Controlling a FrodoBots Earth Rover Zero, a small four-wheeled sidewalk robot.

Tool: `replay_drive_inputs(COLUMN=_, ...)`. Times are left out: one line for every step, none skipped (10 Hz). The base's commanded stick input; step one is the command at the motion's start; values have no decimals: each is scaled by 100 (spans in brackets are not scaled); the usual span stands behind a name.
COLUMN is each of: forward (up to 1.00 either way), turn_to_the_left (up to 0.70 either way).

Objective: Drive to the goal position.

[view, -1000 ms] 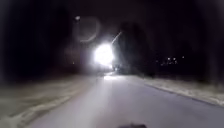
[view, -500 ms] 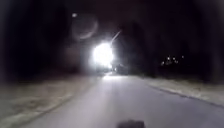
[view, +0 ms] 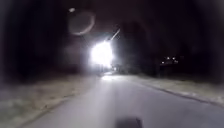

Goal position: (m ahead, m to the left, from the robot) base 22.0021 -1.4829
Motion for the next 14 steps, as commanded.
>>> replay_drive_inputs(forward=100, turn_to_the_left=5)
replay_drive_inputs(forward=100, turn_to_the_left=5)
replay_drive_inputs(forward=100, turn_to_the_left=9)
replay_drive_inputs(forward=100, turn_to_the_left=9)
replay_drive_inputs(forward=100, turn_to_the_left=10)
replay_drive_inputs(forward=100, turn_to_the_left=10)
replay_drive_inputs(forward=100, turn_to_the_left=8)
replay_drive_inputs(forward=100, turn_to_the_left=8)
replay_drive_inputs(forward=100, turn_to_the_left=8)
replay_drive_inputs(forward=100, turn_to_the_left=4)
replay_drive_inputs(forward=100, turn_to_the_left=4)
replay_drive_inputs(forward=100, turn_to_the_left=4)
replay_drive_inputs(forward=100, turn_to_the_left=2)
replay_drive_inputs(forward=100, turn_to_the_left=0)
